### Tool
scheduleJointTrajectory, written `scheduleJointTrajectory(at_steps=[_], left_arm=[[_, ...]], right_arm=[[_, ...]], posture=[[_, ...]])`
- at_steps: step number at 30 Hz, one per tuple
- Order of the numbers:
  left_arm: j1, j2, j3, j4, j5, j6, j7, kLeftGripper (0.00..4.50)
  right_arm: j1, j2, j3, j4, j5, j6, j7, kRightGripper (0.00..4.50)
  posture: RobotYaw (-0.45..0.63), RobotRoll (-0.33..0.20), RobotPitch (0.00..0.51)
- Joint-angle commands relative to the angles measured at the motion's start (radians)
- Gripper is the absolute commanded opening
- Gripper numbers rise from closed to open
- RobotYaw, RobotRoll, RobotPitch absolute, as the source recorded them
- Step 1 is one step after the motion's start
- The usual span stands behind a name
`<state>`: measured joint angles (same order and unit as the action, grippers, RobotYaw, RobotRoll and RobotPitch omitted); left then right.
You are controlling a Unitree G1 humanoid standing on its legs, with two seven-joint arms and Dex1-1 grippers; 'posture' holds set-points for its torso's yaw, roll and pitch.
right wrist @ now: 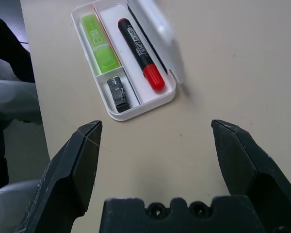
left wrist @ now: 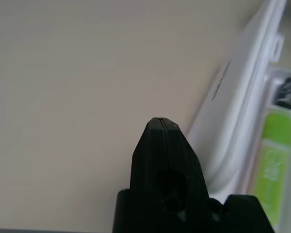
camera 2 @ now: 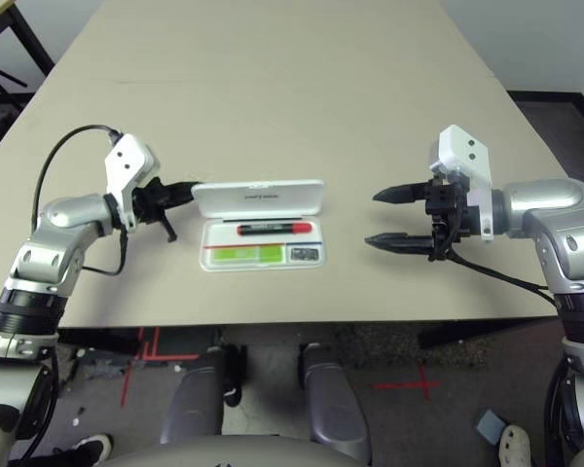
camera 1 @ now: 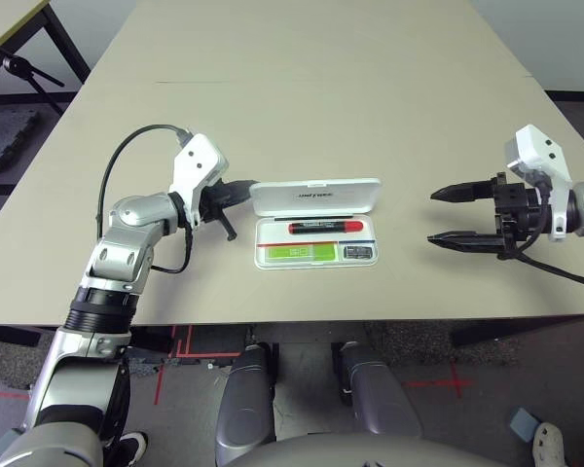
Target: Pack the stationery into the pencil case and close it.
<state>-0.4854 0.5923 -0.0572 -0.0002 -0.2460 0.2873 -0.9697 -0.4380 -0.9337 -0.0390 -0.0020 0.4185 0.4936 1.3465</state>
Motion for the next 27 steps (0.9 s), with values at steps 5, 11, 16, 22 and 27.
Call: scheduleJointTrajectory(at_steps=[5,11,16,22,27], left_arm=[[0.055,0.014,-0.069,-0.113,-0.019,0.055,-0.059,0.01],[0.078,0.012,-0.143,-0.118,0.041,0.042,-0.045,0.01],[0.063,-0.001,-0.182,-0.120,0.060,0.066,-0.033,0.01],[0.079,0.009,-0.268,-0.101,0.140,0.076,-0.034,0.01],[0.087,0.020,-0.306,-0.081,0.183,0.092,-0.036,0.01]], right_arm=[[0.012,0.005,0.017,-0.012,-0.005,-0.015,-0.008,4.50],[0.004,0.001,0.029,-0.006,-0.014,-0.025,-0.008,4.50],[0.002,0.001,0.036,-0.005,-0.022,-0.032,-0.009,4.50],[-0.004,0.005,0.040,0.001,-0.031,-0.037,-0.011,4.50],[0.000,0.012,0.044,0.004,-0.039,-0.048,-0.019,4.50]], posture=[[-0.08,0.000,0.152],[-0.09,0.000,0.151],[-0.09,0.000,0.151],[-0.09,0.000,0.151],[-0.09,0.000,0.152]])
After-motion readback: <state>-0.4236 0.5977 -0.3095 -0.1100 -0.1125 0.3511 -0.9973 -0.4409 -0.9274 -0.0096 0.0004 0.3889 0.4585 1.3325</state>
